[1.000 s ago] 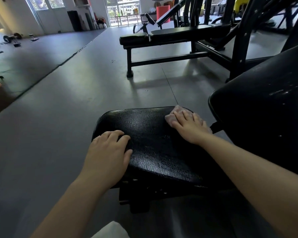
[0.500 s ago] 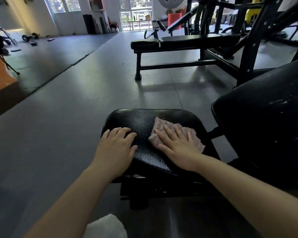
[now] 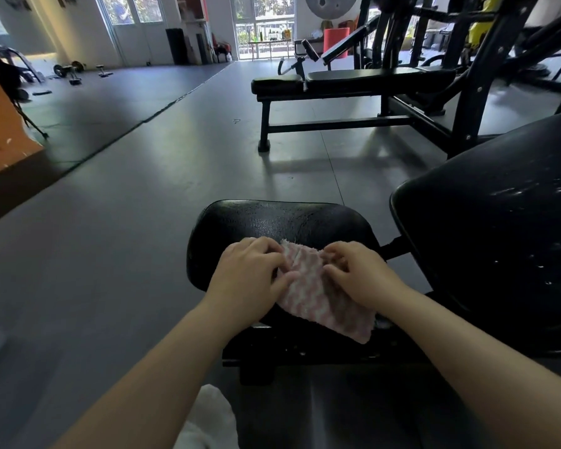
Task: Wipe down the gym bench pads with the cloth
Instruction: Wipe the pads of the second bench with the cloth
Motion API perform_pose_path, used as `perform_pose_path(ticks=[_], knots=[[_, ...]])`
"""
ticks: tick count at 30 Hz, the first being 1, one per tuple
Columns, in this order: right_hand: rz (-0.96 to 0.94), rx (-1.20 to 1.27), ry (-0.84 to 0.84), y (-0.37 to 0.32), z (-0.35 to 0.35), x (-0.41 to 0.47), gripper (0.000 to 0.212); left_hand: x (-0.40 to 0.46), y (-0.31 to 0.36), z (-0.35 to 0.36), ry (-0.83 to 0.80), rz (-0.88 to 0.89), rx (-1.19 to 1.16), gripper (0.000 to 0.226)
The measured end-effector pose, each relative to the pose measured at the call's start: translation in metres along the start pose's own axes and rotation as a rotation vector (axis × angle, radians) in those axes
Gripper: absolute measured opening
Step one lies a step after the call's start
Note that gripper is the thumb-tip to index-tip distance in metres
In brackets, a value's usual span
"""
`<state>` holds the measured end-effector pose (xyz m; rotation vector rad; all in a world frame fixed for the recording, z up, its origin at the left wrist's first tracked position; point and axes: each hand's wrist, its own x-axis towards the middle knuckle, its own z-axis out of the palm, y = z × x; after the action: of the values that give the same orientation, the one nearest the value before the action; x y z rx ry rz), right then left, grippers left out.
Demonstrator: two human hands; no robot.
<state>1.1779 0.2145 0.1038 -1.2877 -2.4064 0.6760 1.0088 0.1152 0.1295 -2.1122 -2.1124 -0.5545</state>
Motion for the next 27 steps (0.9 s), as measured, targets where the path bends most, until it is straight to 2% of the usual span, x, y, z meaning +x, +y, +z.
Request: perform_pose_path(ticks=[3, 7, 11, 13, 15, 18, 22, 24, 27], knots=[[0.079, -0.075, -0.061, 0.001, -0.007, 0.005, 0.019, -0.003, 0.007, 0.000, -0.116, -0.032, 0.094, 0.038], [0.080, -0.084, -0.091, 0.001, -0.016, 0.006, 0.012, -0.007, 0.006, 0.001, -0.143, -0.075, 0.193, 0.045], [-0.002, -0.046, 0.052, -0.008, -0.030, 0.015, 0.008, -0.010, 0.005, -0.001, -0.106, -0.104, 0.137, 0.023], [-0.045, 0.032, 0.157, -0.017, -0.033, 0.022, 0.010, -0.012, 0.005, 0.000, 0.006, -0.114, 0.053, 0.019], [-0.060, 0.074, 0.193, -0.025, -0.030, 0.027, 0.018, -0.014, 0.004, -0.002, 0.094, -0.122, 0.007, 0.021], [-0.051, 0.013, 0.124, -0.027, -0.011, 0.025, 0.038, -0.017, 0.005, -0.004, -0.064, -0.142, 0.119, 0.033], [-0.141, 0.079, 0.191, -0.030, 0.017, 0.012, 0.038, -0.017, -0.005, -0.001, 0.000, -0.122, 0.119, 0.038], [-0.230, -0.053, 0.078, -0.034, 0.028, 0.006, 0.043, -0.015, -0.009, 0.002, 0.024, -0.082, 0.124, 0.037], [-0.237, -0.279, -0.134, -0.030, 0.039, -0.003, 0.083, -0.012, -0.008, 0.003, 0.007, -0.021, 0.139, 0.040]])
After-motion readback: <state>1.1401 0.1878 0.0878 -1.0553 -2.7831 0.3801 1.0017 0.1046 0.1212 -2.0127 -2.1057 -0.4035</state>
